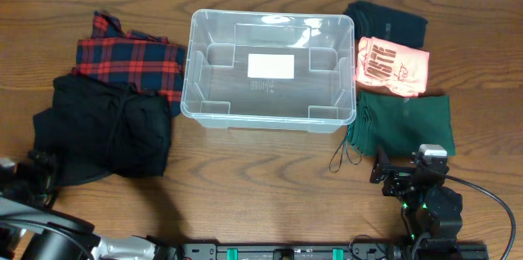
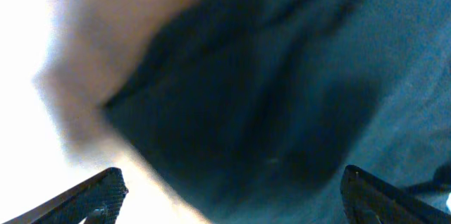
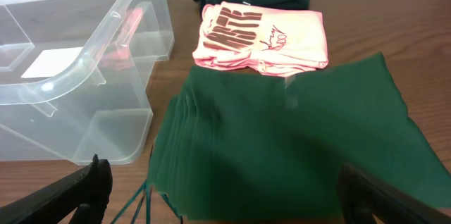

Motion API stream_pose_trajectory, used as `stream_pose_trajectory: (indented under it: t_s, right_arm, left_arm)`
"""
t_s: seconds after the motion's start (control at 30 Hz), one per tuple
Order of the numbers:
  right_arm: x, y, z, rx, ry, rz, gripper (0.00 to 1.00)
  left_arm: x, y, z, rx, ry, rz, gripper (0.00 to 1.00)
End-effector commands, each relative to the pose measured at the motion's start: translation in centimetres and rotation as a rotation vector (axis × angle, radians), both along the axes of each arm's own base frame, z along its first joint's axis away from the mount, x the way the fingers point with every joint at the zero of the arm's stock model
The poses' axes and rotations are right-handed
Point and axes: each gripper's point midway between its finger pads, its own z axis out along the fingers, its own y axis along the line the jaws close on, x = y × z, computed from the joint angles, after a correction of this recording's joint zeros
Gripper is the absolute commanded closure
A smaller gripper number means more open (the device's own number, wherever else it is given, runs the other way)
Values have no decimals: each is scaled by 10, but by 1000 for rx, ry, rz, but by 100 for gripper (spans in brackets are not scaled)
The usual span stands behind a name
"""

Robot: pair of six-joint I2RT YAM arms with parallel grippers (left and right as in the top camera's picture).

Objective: Pack container
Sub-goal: 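Grasp the black garment with the left gripper and lift it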

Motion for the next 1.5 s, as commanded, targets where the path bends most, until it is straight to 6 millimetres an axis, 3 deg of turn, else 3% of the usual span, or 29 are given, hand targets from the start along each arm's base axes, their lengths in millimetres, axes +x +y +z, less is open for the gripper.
stream_pose_trajectory:
  t_s: [0.0,0.2,0.4,0.57,0.77,1.13,1.33,1.47]
  right_arm:
    - [0,1,0,10,-2,3,1]
    - [0,1,0,10,-2,3,1]
    - [0,1,0,10,-2,3,1]
    - [0,1,0,10,-2,3,1]
    - [0,1,0,10,-2,3,1]
    - [0,1,0,10,-2,3,1]
    - [0,1,0,10,-2,3,1]
    - [0,1,0,10,-2,3,1]
  left_arm:
    - [16,-5,3,38,-16,-77,2]
    - [15,-4,-4,72,55,-90,2]
    - [-1,-10,-8,9,114,-32,2]
    - [-21,-2,-15,10,210,40,2]
    - [-6,-2,-17,37,133,11,2]
    - [7,-28,-44,20,-14,-19,2]
    - [32,-34,-30,36,-201,-87,2]
    - [37,-35,-24,29,-248,-97,0]
